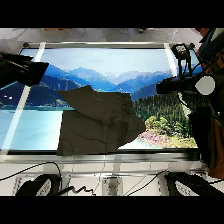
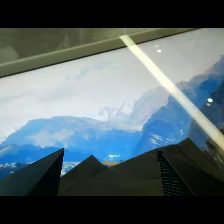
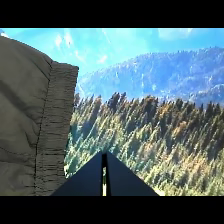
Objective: Fold the clothes and pants, and hang the long-sleeved shirts on hangers.
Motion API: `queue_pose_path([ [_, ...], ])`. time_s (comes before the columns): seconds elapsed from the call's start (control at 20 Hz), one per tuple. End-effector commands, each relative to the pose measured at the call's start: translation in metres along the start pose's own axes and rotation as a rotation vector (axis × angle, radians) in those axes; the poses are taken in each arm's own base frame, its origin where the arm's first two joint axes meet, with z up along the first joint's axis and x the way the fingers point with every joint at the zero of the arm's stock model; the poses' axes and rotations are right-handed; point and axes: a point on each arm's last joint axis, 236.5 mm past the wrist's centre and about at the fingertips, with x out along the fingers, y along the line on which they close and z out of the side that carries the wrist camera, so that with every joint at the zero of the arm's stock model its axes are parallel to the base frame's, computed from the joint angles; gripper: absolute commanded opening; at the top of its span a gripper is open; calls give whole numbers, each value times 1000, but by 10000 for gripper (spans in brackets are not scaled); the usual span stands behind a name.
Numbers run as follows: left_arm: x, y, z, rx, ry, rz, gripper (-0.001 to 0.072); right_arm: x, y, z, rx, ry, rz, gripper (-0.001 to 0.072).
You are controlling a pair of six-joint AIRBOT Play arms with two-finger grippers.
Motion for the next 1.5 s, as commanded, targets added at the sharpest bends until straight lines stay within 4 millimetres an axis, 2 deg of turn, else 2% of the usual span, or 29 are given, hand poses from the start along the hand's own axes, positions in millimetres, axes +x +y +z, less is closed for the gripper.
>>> queue_pose_path([
  [0.0, 0, 0, 0, 1, -1, 1, 664, 0, 1, 0, -1, 0, 1, 27],
  [0.65, 0, 0, 0, 1, -1, 1, 665, 0, 0, 1, -2, -3, 0, 28],
  [0.75, 0, 0, 0, 1, -1, 1, 665, 0, -15, 15, -26, -63, -57, 27],
  [0.85, 0, 0, 0, 1, -1, 1, 665, -2, -43, 8, -34, -38, -135, 26],
  [0.9, 0, 0, 0, 1, -1, 1, 665, -2, -60, -4, -9, 7, -163, 25],
  [0.95, 0, 0, 0, 1, -1, 1, 665, 0, -78, -25, 38, 83, -184, 25],
  [1.05, 0, 0, 0, 1, -1, 1, 664, 3, -109, -84, 161, 276, -195, 25],
  [1.1, 0, 0, 0, 1, -1, 1, 665, 2, -112, -119, 226, 387, -151, 25],
  [1.15, 0, 0, 1, 1, -1, 1, 665, 2, -103, -150, 258, 478, -66, 25],
  [1.2, 0, 0, 0, 1, -1, 0, 664, 1, -83, -178, 278, 553, 69, 25],
  [1.25, 0, 0, 1, 1, -1, 0, 665, 0, -61, -197, 307, 594, 204, 25],
  [1.35, 0, 0, 1, 1, -1, 0, 665, 4, -19, -217, 425, 605, 419, 26],
  [1.4, 0, 0, 1, 1, -1, 0, 664, 10, -6, -227, 477, 609, 463, 31],
  [1.45, 0, 0, 1, 1, -1, 0, 665, 17, 1, -235, 510, 608, 477, 75],
])
